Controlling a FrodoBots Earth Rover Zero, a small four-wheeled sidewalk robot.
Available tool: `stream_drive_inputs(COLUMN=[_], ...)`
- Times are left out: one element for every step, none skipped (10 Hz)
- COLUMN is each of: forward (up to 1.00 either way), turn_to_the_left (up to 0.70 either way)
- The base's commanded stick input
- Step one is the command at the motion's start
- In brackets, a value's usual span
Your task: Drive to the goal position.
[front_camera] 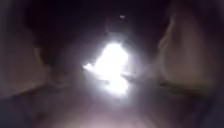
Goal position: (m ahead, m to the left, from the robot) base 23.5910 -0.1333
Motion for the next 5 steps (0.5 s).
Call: stream_drive_inputs(forward=[1.00,1.00,1.00,1.00,1.00], turn_to_the_left=[0.04,0.04,0.04,0.04,0.07])
